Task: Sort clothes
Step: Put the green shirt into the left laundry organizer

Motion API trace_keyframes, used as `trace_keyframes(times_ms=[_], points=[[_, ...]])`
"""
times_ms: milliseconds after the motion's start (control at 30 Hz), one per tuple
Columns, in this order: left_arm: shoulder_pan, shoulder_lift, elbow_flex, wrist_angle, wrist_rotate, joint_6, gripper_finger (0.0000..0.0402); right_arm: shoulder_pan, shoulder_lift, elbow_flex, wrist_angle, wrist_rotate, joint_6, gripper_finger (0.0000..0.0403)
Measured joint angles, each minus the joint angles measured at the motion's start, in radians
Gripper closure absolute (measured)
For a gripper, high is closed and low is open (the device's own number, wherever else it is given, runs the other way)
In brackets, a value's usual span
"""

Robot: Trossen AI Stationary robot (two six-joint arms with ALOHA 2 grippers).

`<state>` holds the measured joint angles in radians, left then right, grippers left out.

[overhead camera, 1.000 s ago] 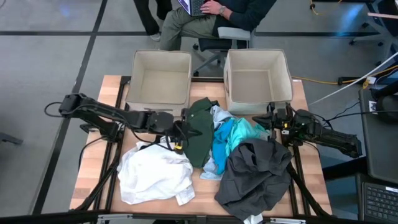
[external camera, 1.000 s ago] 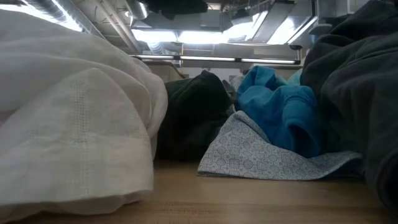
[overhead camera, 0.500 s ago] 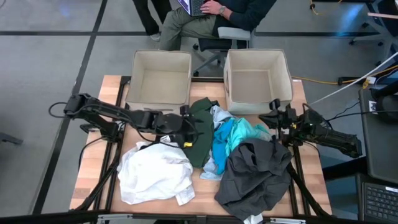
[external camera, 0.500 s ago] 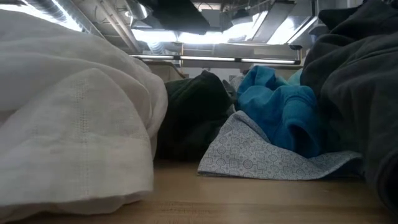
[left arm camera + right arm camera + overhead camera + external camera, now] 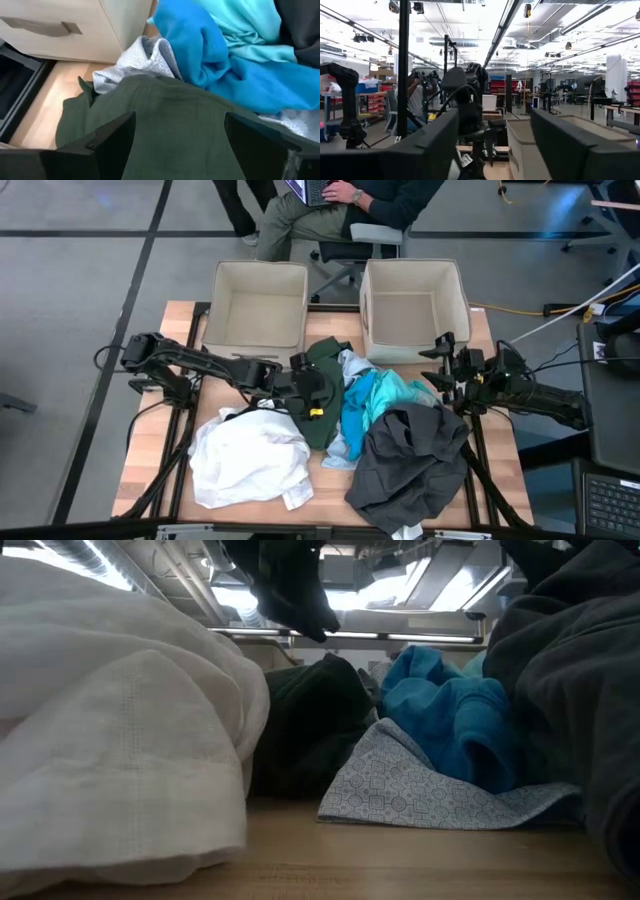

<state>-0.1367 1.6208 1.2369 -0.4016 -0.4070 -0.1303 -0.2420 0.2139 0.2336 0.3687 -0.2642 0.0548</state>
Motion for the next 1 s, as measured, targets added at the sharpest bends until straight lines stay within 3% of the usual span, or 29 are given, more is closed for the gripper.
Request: trace_keyframes(times_ms=[167,533,667,1000], points=[[0.007,0.019,-0.001,-0.005,-0.001,-0.031,0.0105,0.0,0.122,0.069,0.002,0.0,-0.038,0.0108],[0.053,0.134,-0.003,-0.088,0.091,-0.092,0.0105,0.0,0.374,0.084,0.21,0.001,-0.078,0.0105],[0.062,0.18,-0.003,-0.08,0.161,-0.068,0.0105,0.0,0.44,0.084,0.266,0.001,-0.089,0.0105],[0.068,0.277,-0.003,-0.07,0.167,-0.014,0.0115,0.0,0.549,0.084,0.339,0.01,-0.124,0.0105]])
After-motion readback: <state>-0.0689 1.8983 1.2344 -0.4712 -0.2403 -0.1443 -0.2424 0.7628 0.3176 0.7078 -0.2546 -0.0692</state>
